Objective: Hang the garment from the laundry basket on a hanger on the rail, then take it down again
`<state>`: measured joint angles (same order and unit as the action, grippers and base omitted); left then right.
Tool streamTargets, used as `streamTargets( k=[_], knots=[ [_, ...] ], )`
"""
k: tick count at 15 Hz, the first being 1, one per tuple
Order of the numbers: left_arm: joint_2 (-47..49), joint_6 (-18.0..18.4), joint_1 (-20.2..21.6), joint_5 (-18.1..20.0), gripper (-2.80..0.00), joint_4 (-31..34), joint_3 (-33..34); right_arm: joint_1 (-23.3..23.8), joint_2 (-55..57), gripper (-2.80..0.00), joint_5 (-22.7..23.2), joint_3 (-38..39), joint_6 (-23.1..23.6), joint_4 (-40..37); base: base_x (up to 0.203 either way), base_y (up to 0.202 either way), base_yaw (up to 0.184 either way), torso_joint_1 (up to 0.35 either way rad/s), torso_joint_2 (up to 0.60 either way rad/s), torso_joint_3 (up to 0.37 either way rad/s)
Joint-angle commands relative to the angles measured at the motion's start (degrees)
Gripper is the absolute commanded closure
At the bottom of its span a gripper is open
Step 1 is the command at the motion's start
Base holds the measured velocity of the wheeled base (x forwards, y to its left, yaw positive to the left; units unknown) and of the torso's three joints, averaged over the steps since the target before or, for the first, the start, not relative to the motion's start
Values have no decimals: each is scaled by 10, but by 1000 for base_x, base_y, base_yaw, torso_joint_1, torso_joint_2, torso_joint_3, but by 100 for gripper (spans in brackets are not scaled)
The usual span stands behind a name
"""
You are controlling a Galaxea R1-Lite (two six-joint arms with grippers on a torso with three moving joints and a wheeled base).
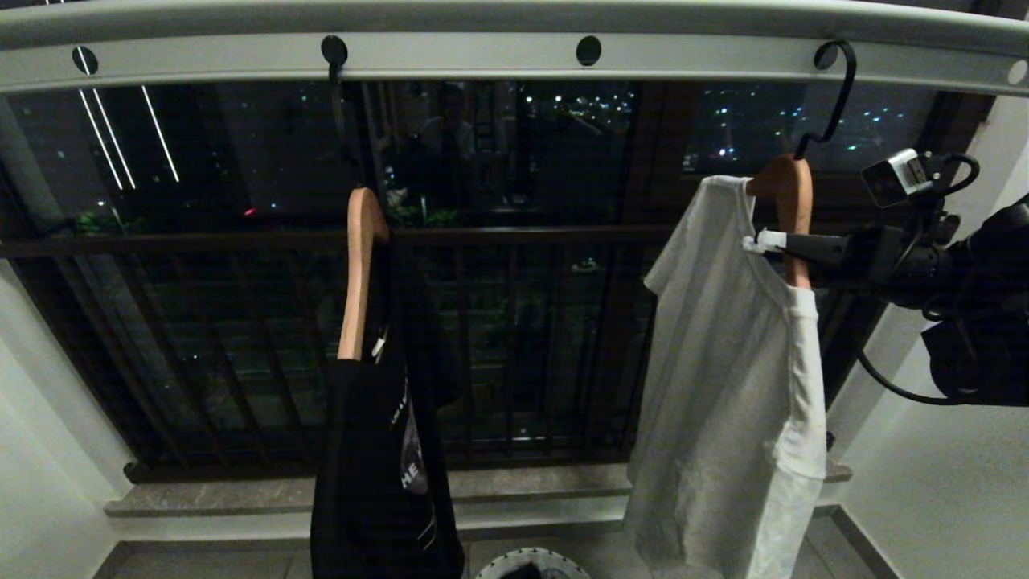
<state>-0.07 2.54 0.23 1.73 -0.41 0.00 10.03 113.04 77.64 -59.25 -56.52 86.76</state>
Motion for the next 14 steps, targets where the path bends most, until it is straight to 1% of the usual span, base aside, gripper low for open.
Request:
streamTargets(
  k=[1, 7, 14],
  knots=[
    [0, 0, 0, 0, 0, 0, 2, -1, 11, 0, 4, -5, -3, 5, 0, 0, 0, 0, 0, 0],
    [0, -1, 0, 0, 0, 0, 2, -2, 34, 0, 4, -11, -1, 6, 0, 0, 0, 0, 0, 0],
    [0, -1, 0, 0, 0, 0, 2, -4, 37, 0, 4, -12, -2, 6, 0, 0, 0, 0, 0, 0]
  ],
)
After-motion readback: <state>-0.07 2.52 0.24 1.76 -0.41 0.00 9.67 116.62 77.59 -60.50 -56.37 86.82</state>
